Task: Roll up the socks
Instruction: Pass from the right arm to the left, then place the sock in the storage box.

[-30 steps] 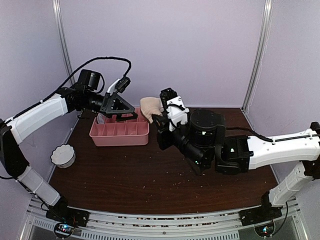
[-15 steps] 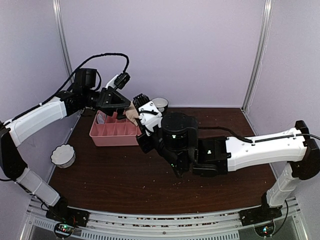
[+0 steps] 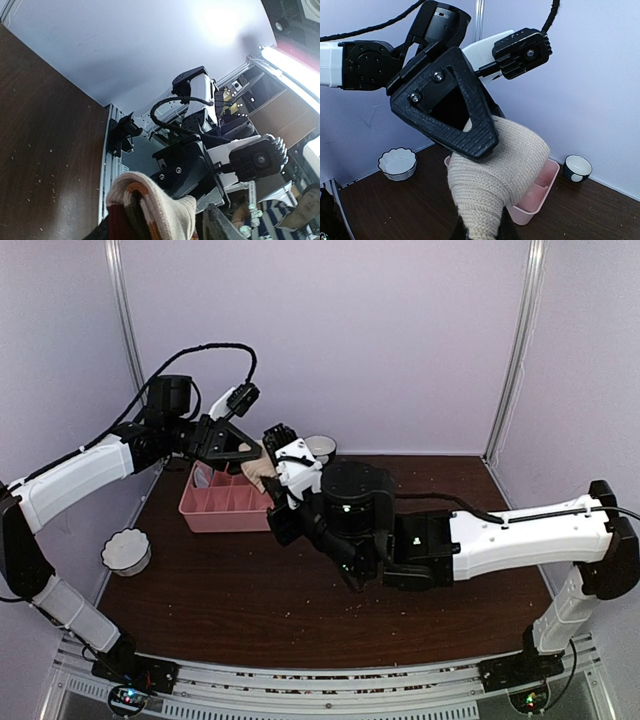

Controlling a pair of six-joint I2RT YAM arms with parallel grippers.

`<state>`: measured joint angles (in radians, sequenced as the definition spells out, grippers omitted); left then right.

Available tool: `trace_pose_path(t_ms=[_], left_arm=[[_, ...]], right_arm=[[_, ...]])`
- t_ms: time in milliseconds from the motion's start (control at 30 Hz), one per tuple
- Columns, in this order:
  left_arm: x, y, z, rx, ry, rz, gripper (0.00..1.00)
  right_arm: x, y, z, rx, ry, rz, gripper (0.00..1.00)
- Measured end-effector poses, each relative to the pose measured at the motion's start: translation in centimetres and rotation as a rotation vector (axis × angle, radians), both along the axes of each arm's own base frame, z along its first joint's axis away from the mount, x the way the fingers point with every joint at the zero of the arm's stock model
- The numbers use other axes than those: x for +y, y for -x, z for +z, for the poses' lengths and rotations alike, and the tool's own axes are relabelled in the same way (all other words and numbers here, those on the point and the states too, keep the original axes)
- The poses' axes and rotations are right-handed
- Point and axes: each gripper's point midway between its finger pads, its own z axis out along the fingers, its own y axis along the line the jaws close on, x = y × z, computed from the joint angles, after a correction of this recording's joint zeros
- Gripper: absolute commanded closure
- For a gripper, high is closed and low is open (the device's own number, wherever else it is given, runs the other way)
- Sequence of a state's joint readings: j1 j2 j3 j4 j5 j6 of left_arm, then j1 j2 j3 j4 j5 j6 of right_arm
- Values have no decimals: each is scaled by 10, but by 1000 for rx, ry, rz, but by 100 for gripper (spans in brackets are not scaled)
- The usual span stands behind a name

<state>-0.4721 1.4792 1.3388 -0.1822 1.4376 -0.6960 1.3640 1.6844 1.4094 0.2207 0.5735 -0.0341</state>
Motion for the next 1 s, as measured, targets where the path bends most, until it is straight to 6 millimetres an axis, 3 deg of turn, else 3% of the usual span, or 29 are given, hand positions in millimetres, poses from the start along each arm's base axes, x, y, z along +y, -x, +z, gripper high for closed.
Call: trace_pose_path(t_ms=[100,233,333,533,633,733,867,933,1000], left_arm=[[0,0,0,-12,6,-2,76],[2,-2,-2,-35,12,1,84],[1,-3,-2,-44,15,-4,100],[2,-5,5,-62,33,-27,100],[10,-13,10,-94,48,-7,100],[35,-46,16,-161,49,118,100],[90,-130,23,-410,-105,453,100],[114,-158,10,-534,-251,586,100],[131,-170,-18,-600,-407,662,100]], right_arm=[[2,-2,2,24,-40,19,100],[3,-3,2,52,-78,42,100],[3,-3,2,64,-89,51,100],[4,-4,3,88,-120,65,49],[-2,-9,-7,117,-126,56,41],[-20,-19,-25,153,-119,25,42],[-53,-24,-33,180,-135,-19,44],[-66,-23,-27,182,-161,-29,46],[-74,-21,-20,182,-189,-33,49]])
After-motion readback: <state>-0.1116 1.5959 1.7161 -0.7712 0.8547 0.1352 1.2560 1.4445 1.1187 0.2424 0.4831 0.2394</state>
